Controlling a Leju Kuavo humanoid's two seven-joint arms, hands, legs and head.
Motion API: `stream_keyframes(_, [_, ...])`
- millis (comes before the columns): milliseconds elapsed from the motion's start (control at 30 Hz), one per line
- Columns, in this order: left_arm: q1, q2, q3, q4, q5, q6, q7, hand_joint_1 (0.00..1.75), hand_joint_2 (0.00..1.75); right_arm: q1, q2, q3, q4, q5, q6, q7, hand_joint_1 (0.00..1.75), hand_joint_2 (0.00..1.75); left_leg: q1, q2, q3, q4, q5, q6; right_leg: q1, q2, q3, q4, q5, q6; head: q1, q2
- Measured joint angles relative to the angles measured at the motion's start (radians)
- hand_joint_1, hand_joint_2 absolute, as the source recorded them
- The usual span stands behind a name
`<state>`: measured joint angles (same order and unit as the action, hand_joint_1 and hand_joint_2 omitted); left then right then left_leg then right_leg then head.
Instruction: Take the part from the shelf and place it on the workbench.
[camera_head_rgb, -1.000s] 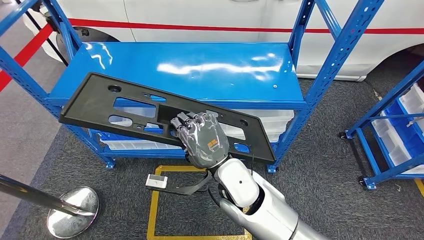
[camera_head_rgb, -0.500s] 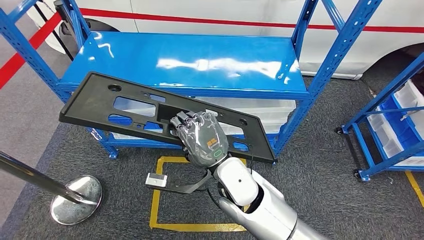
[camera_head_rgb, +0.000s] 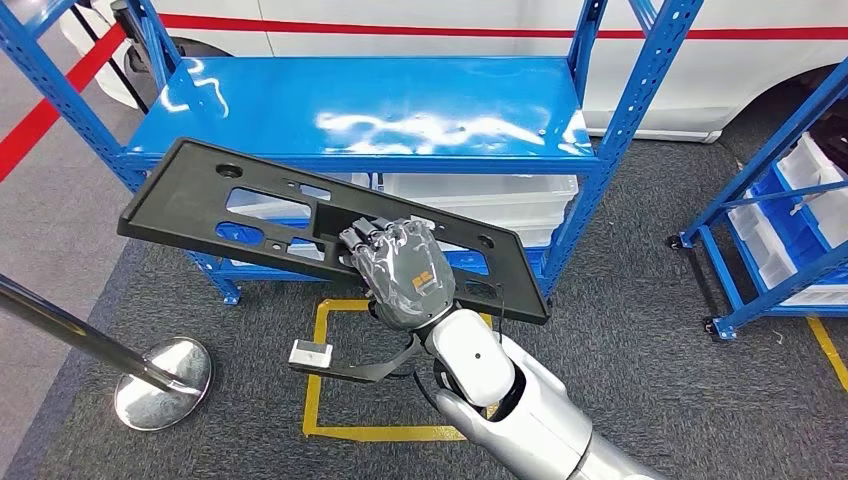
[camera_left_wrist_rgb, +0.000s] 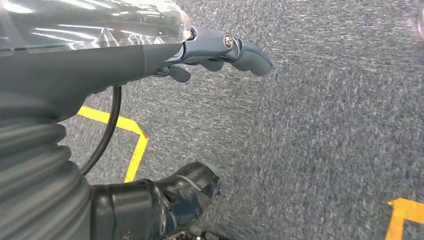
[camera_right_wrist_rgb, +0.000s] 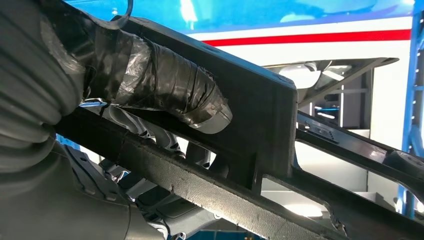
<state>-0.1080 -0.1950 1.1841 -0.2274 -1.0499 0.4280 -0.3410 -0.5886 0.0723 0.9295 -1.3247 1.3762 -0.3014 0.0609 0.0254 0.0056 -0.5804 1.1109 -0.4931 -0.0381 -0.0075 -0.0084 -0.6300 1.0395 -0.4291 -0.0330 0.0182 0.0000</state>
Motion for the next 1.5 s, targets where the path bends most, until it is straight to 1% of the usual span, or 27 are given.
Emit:
stream_keyframes(67, [0.0, 0.0, 0.0, 0.0, 0.0, 0.0, 0.0, 0.0, 1.75, -0.002, 0.002, -0.001, 0.0, 0.0, 0.0, 0.0, 1.75, 1.75, -0.004, -0.004, 0.048, -0.081, -0.003, 0.007, 0.002, 0.0, -0.014, 0.009, 0.009, 0.011, 0.001, 0.0])
stream_keyframes(167, [0.001, 0.0, 0.0, 0.0, 0.0, 0.0, 0.001, 0.0, 1.75, -0.003, 0.003, -0.001, 0.001, -0.003, 0.0, -0.003, 1.75, 1.75, -0.005, -0.004, 0.042, -0.095, 0.005, 0.028, 0.002, 0.001, -0.022, 0.01, 0.019, 0.03, 0.001, 0.0])
stream_keyframes(200, [0.001, 0.0, 0.0, 0.0, 0.0, 0.0, 0.001, 0.0, 1.75, -0.004, 0.003, -0.002, 0.002, -0.005, 0.0, -0.004, 1.75, 1.75, -0.004, -0.002, 0.038, -0.098, 0.013, 0.038, 0.002, 0.002, -0.028, 0.023, 0.003, 0.035, 0.002, 0.0])
stream_keyframes(267, [0.0, 0.0, 0.0, 0.0, 0.0, 0.0, 0.002, 0.0, 1.75, -0.005, 0.003, -0.002, 0.004, -0.008, 0.0, -0.004, 1.75, 1.75, -0.002, 0.003, 0.025, -0.1, 0.027, 0.058, 0.0, 0.005, -0.054, 0.101, -0.069, 0.043, 0.002, 0.0])
stream_keyframes(333, [0.0, 0.001, 0.0, 0.0, 0.0, 0.0, 0.002, 0.0, 1.75, -0.004, 0.003, -0.002, 0.006, -0.009, 0.0, -0.005, 1.75, 1.75, -0.006, 0.003, 0.003, -0.096, 0.04, 0.066, 0.0, 0.005, -0.09, 0.227, -0.145, 0.046, 0.002, 0.0])
stream_keyframes(367, [0.0, 0.001, 0.0, 0.0, 0.0, 0.0, 0.002, 0.0, 1.75, -0.003, 0.003, -0.002, 0.008, -0.01, 0.0, -0.005, 1.75, 1.75, -0.007, 0.003, -0.008, -0.093, 0.046, 0.066, 0.0, 0.005, -0.097, 0.269, -0.159, 0.046, 0.002, 0.0])
stream_keyframes(400, [0.0, 0.001, 0.0, 0.0, 0.0, 0.0, 0.002, 0.0, 1.75, -0.003, 0.003, -0.002, 0.01, -0.01, 0.0, -0.005, 1.75, 1.75, -0.009, 0.003, -0.019, -0.09, 0.052, 0.066, 0.0, 0.005, -0.087, 0.277, -0.154, 0.044, 0.002, 0.0])
stream_keyframes(433, [0.0, 0.001, 0.0, 0.0, 0.0, 0.0, 0.002, 0.0, 1.75, -0.003, 0.003, -0.002, 0.011, -0.01, 0.0, -0.005, 1.75, 1.75, -0.011, 0.003, -0.028, -0.087, 0.057, 0.065, 0.001, 0.005, -0.057, 0.247, -0.132, 0.04, 0.002, 0.0])
stream_keyframes(467, [0.0, 0.0, 0.0, 0.0, 0.0, 0.0, 0.002, 0.0, 1.75, -0.003, 0.003, -0.002, 0.011, -0.01, 0.0, -0.005, 1.75, 1.75, -0.013, 0.003, -0.035, -0.086, 0.062, 0.064, 0.004, 0.005, -0.013, 0.186, -0.106, 0.032, 0.002, 0.0])
stream_keyframes(533, [0.0, -0.004, 0.0, 0.0, 0.0, 0.0, 0.002, 0.0, 1.75, -0.005, 0.003, -0.003, 0.011, -0.01, 0.0, -0.005, 1.75, 1.75, -0.014, 0.003, -0.045, -0.085, 0.074, 0.057, 0.012, 0.007, 0.071, 0.054, -0.082, 0.013, 0.002, 0.0])
stream_keyframes(600, [0.0, -0.008, 0.0, 0.0, 0.0, 0.0, 0.002, 0.0, 1.75, -0.007, 0.004, -0.003, 0.011, -0.01, 0.0, -0.005, 1.75, 1.75, -0.01, 0.003, -0.051, -0.089, 0.088, 0.044, 0.021, 0.008, 0.099, -0.006, -0.08, 0.004, 0.002, 0.0])
stream_keyframes(667, [0.0, -0.007, 0.0, 0.0, 0.0, 0.0, 0.002, 0.0, 1.75, -0.007, 0.004, -0.003, 0.011, -0.011, 0.0, -0.005, 1.75, 1.75, -0.008, 0.002, -0.053, -0.096, 0.099, 0.032, 0.019, 0.006, 0.094, -0.02, -0.061, 0.0, 0.002, 0.0])
stream_keyframes(700, [0.0, -0.007, 0.0, 0.0, 0.0, 0.0, 0.002, 0.0, 1.75, -0.008, 0.004, -0.004, 0.011, -0.011, 0.0, -0.005, 1.75, 1.75, -0.01, 0.001, -0.058, -0.093, 0.091, 0.027, 0.015, 0.004, 0.091, -0.029, -0.049, -0.005, 0.002, 0.0])
stream_keyframes(767, [0.002, -0.006, 0.0, 0.0, 0.0, 0.0, 0.002, 0.0, 1.75, -0.008, 0.006, -0.004, 0.011, -0.011, 0.0, -0.005, 1.75, 1.75, -0.01, -0.001, -0.081, -0.034, 0.026, 0.019, 0.005, -0.001, 0.077, -0.043, -0.025, -0.016, 0.0, 0.0])
stream_keyframes(833, [0.002, -0.006, 0.0, 0.0, 0.0, 0.0, 0.003, 0.0, 1.75, -0.008, 0.008, -0.004, 0.012, -0.011, 0.0, -0.005, 1.75, 1.75, -0.007, -0.002, -0.112, 0.085, -0.058, 0.01, 0.005, -0.002, 0.054, -0.042, -0.007, -0.02, -0.002, 0.0])
stream_keyframes(867, [0.002, -0.005, 0.0, 0.0, 0.0, 0.0, 0.003, 0.0, 1.75, -0.008, 0.009, -0.004, 0.012, -0.011, 0.0, -0.005, 1.75, 1.75, -0.005, -0.002, -0.12, 0.136, -0.078, 0.005, 0.005, -0.003, 0.042, -0.039, 0.0, -0.019, -0.002, 0.0])
stream_keyframes(933, [0.002, -0.003, 0.0, 0.0, 0.0, 0.0, 0.003, 0.0, 1.75, -0.007, 0.009, -0.004, 0.014, -0.011, 0.0, -0.005, 1.75, 1.75, -0.001, -0.002, -0.096, 0.151, -0.056, -0.003, 0.002, -0.003, 0.013, -0.027, 0.013, -0.013, -0.002, 0.0])
stream_keyframes(1000, [0.0, -0.001, 0.0, 0.0, 0.0, 0.0, 0.002, 0.0, 1.75, -0.008, 0.009, -0.004, 0.015, -0.012, 0.0, -0.005, 1.75, 1.75, 0.003, -0.002, -0.016, 0.046, -0.012, -0.009, -0.002, -0.003, -0.015, -0.009, 0.022, -0.004, -0.002, 0.0])
stream_keyframes(1033, [-0.001, 0.0, 0.0, 0.0, 0.0, 0.0, 0.001, 0.0, 1.75, -0.008, 0.009, -0.005, 0.015, -0.013, 0.0, -0.006, 1.75, 1.75, 0.002, -0.003, 0.026, -0.019, -0.008, -0.008, -0.002, -0.003, -0.027, 0.001, 0.026, 0.002, -0.002, 0.0])
stream_keyframes(1100, [-0.002, 0.0, 0.0, 0.0, 0.0, 0.0, -0.002, 0.0, 1.75, -0.008, 0.01, -0.006, 0.015, -0.017, 0.0, -0.008, 1.75, 1.75, -0.002, -0.007, 0.066, -0.09, -0.021, 0.003, 0.0, -0.003, -0.039, 0.012, 0.036, 0.014, -0.001, 0.0])
stream_keyframes(1200, [-0.002, -0.001, 0.0, 0.0, 0.0, 0.0, -0.003, 0.0, 1.75, -0.01, 0.011, -0.007, 0.017, -0.025, 0.0, -0.014, 1.75, 1.75, -0.004, -0.007, 0.056, -0.094, -0.007, 0.03, 0.001, -0.001, -0.047, 0.015, 0.046, 0.033, 0.0, 0.0])
stream_keyframes(1267, [-0.002, -0.002, 0.0, 0.001, 0.0, 0.0, -0.004, 0.0, 1.75, -0.011, 0.011, -0.007, 0.021, -0.03, 0.0, -0.016, 1.75, 1.75, -0.001, -0.002, 0.037, -0.097, 0.015, 0.05, -0.001, 0.001, -0.069, 0.064, -0.014, 0.042, 0.0, 0.0])
stream_keyframes(1333, [-0.003, -0.001, 0.0, 0.001, 0.0, 0.0, -0.005, 0.0, 1.75, -0.01, 0.01, -0.008, 0.026, -0.032, -0.001, -0.019, 1.75, 1.75, -0.003, 0.001, 0.01, -0.096, 0.037, 0.06, -0.003, 0.002, -0.103, 0.184, -0.113, 0.048, 0.0, 0.0])
stream_keyframes(1367, [-0.003, -0.001, 0.0, 0.001, 0.0, -0.001, -0.006, 0.0, 1.75, -0.01, 0.009, -0.009, 0.028, -0.033, -0.001, -0.021, 1.75, 1.75, -0.005, 0.001, -0.005, -0.095, 0.048, 0.061, -0.004, 0.003, -0.115, 0.246, -0.143, 0.049, 0.0, 0.0])
stream_keyframes(1400, [-0.003, -0.001, 0.0, 0.001, 0.0, -0.002, -0.008, 0.0, 1.75, -0.011, 0.009, -0.009, 0.031, -0.033, -0.001, -0.023, 1.75, 1.75, -0.006, 0.001, -0.019, -0.093, 0.057, 0.061, -0.004, 0.003, -0.115, 0.286, -0.151, 0.049, 0.0, 0.0])
stream_keyframes(1433, [-0.003, -0.001, 0.0, 0.001, 0.0, -0.003, -0.011, 0.0, 1.75, -0.011, 0.009, -0.009, 0.033, -0.033, -0.001, -0.025, 1.75, 1.75, -0.007, 0.001, -0.033, -0.092, 0.067, 0.06, -0.003, 0.003, -0.1, 0.294, -0.138, 0.048, 0.0, 0.0])
stream_keyframes(1500, [-0.003, -0.003, 0.0, 0.001, 0.0, -0.005, -0.014, 0.0, 1.75, -0.016, 0.009, -0.009, 0.034, -0.033, 0.0, -0.028, 1.75, 1.75, -0.009, 0.001, -0.057, -0.09, 0.085, 0.056, 0.0, 0.004, -0.016, 0.205, -0.091, 0.036, 0.0, 0.0])
